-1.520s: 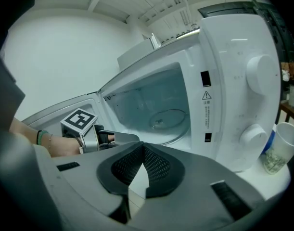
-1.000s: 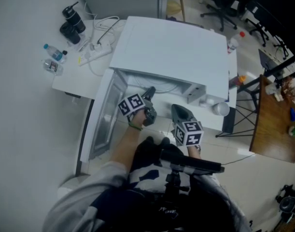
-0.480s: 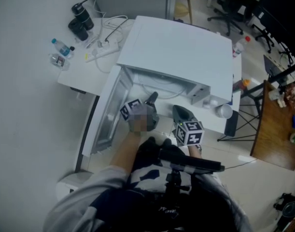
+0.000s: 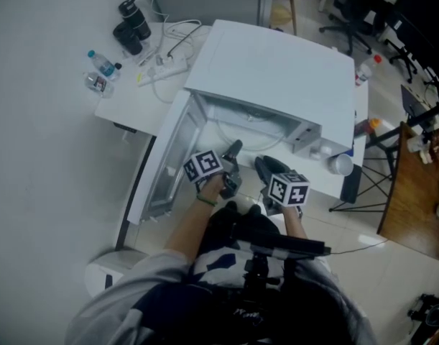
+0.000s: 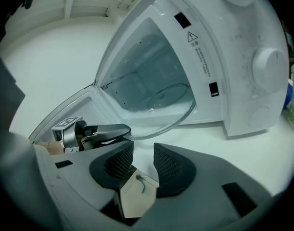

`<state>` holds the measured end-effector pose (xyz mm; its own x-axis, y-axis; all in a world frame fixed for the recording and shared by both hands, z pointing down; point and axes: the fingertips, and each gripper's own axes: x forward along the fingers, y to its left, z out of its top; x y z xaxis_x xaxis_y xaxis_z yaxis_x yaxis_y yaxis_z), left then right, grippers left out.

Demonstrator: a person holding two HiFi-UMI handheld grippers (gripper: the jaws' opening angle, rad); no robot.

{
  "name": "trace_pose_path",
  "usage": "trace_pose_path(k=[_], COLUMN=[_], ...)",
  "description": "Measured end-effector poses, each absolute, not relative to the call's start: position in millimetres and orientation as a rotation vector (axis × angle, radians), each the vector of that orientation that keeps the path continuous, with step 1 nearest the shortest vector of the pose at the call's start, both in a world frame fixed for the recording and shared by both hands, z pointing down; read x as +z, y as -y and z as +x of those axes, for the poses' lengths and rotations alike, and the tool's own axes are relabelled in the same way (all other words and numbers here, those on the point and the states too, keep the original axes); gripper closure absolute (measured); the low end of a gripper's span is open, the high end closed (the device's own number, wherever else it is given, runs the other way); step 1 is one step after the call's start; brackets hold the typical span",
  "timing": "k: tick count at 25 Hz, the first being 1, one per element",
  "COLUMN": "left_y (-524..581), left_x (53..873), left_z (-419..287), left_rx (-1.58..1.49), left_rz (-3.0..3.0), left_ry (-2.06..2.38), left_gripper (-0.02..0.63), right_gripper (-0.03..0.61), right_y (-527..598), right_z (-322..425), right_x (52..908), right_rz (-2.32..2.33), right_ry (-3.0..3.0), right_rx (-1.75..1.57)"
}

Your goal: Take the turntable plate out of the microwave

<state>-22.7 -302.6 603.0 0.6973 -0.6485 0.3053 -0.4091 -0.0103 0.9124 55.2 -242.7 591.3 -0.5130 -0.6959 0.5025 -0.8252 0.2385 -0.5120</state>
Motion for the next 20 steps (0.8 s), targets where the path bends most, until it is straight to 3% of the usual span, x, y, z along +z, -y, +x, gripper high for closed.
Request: trace_pose_path(k=[11,20], left_y=[290.4,288.9], left_x=[597.1,593.2], left_z=[-30.7,-30.5], left_rx=[-0.242,-0.245], left_rz=[1.651,1.673], left_ry=[0.863,0.851], left_gripper=[0.557,0.557], right_gripper=[0.391,0.383], right_y=[249.7,275.6], right_z=[55.9,60.3], right_x=[593.9,591.6], right_rz=[1.422,1.508], right_ry=[2.436,2.43], right_rx=[1.55,1.649])
